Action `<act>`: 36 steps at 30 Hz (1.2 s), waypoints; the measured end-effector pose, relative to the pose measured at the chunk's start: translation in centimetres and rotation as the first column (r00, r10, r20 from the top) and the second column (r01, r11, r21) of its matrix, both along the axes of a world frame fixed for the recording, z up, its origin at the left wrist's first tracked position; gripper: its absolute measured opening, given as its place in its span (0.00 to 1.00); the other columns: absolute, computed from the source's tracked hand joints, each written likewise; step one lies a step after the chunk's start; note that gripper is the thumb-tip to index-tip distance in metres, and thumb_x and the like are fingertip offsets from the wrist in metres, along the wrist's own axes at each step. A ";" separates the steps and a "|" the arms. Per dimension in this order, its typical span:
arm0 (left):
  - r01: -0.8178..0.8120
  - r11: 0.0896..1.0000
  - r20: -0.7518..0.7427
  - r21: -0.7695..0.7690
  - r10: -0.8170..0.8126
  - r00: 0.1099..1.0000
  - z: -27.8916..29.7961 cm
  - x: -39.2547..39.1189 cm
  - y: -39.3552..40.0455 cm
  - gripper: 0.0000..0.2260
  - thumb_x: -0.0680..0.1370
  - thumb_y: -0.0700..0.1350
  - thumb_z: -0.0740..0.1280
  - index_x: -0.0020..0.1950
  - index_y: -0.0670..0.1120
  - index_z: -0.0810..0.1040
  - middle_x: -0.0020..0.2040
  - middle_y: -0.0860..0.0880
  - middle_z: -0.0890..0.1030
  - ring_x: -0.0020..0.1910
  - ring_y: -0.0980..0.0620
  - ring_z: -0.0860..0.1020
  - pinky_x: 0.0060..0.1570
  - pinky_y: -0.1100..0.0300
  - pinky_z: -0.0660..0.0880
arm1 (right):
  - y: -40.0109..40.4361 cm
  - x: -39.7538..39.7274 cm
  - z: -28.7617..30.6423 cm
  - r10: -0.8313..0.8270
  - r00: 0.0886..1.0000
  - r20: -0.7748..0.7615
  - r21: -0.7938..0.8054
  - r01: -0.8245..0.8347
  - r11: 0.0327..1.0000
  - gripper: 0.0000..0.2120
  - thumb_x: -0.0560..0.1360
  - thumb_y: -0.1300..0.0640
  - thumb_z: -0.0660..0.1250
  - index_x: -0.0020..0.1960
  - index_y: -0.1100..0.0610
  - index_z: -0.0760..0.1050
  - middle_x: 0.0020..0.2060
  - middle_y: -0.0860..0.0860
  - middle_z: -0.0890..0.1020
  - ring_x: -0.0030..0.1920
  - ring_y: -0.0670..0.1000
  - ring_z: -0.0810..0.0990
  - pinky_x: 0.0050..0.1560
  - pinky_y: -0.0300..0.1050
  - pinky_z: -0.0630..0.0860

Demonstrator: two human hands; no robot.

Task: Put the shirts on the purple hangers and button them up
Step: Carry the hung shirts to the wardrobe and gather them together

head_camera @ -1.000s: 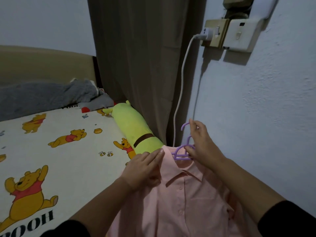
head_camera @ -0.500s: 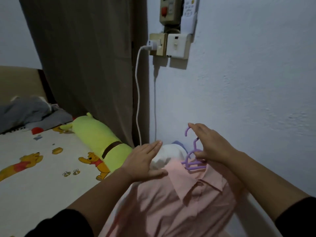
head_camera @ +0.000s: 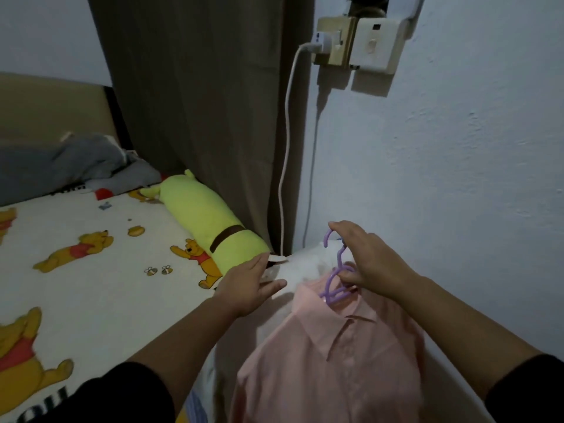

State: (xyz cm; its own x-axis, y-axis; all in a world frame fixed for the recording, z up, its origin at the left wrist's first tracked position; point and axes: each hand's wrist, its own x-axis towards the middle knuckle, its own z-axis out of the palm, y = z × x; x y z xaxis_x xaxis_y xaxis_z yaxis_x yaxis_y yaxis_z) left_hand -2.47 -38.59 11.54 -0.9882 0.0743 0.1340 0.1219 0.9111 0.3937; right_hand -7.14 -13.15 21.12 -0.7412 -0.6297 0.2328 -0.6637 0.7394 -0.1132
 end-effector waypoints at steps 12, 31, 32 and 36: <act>-0.246 0.959 0.364 0.138 0.182 0.914 -4.7 0.9 -4.0 0.40 0.77 0.68 0.55 0.79 0.47 0.45 0.77 0.48 0.61 0.73 0.48 0.64 0.67 0.52 0.64 | -7.5 -1.3 -4.0 0.075 0.994 0.084 0.051 -0.079 0.996 0.41 0.67 0.54 0.74 0.74 0.50 0.57 0.72 0.50 0.63 0.57 0.52 0.75 0.57 0.42 0.71; -0.406 0.904 0.321 0.131 0.349 0.880 -5.1 0.3 -6.0 0.52 0.66 0.73 0.66 0.79 0.51 0.44 0.75 0.45 0.64 0.71 0.44 0.66 0.66 0.48 0.68 | -9.1 -2.7 -4.5 0.095 0.995 0.042 0.096 -0.099 0.990 0.44 0.66 0.52 0.75 0.75 0.48 0.55 0.73 0.49 0.63 0.62 0.51 0.73 0.59 0.42 0.70; -0.404 0.907 0.292 0.120 0.357 0.887 -4.9 0.3 -6.1 0.52 0.66 0.72 0.66 0.79 0.51 0.44 0.74 0.45 0.65 0.70 0.44 0.66 0.65 0.49 0.69 | -9.1 -2.6 -4.3 0.094 0.995 0.039 0.092 -0.097 0.991 0.44 0.66 0.52 0.74 0.76 0.48 0.54 0.73 0.49 0.63 0.63 0.52 0.73 0.60 0.43 0.70; -0.380 0.925 0.116 0.024 0.375 0.920 -4.0 0.4 -6.0 0.51 0.66 0.71 0.67 0.79 0.50 0.48 0.70 0.47 0.67 0.66 0.47 0.67 0.62 0.54 0.68 | -9.1 -2.3 -3.0 0.072 0.996 0.048 0.082 -0.076 0.994 0.44 0.68 0.51 0.74 0.76 0.48 0.53 0.73 0.48 0.61 0.63 0.52 0.71 0.62 0.43 0.68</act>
